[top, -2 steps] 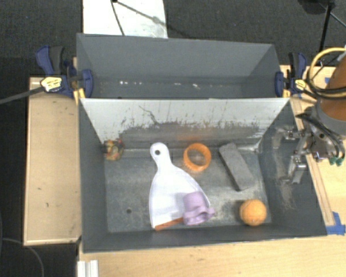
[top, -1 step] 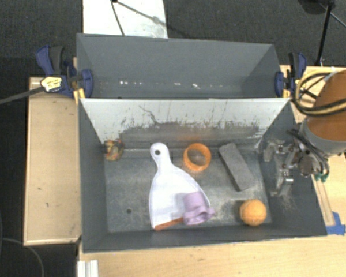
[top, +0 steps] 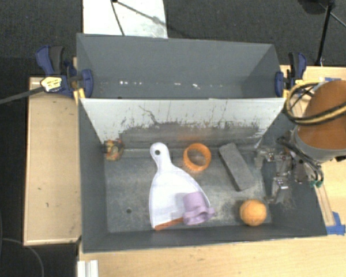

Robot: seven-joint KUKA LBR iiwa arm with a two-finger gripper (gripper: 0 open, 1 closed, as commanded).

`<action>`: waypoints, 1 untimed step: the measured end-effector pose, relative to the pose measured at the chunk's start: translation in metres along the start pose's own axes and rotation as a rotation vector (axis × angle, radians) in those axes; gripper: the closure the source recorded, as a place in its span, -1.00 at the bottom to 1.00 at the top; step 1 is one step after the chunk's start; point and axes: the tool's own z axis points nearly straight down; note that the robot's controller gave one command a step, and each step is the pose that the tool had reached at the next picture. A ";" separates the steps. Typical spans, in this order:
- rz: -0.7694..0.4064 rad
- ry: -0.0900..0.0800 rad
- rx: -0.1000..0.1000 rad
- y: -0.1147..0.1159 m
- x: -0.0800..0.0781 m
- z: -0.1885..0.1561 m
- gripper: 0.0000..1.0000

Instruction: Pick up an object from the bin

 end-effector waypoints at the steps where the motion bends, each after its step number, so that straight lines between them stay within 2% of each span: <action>1: -0.342 -0.003 0.001 0.001 -0.011 0.040 -1.00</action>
Offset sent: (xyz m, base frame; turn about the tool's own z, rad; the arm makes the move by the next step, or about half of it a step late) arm -0.0268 -0.0057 -0.0563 -0.4594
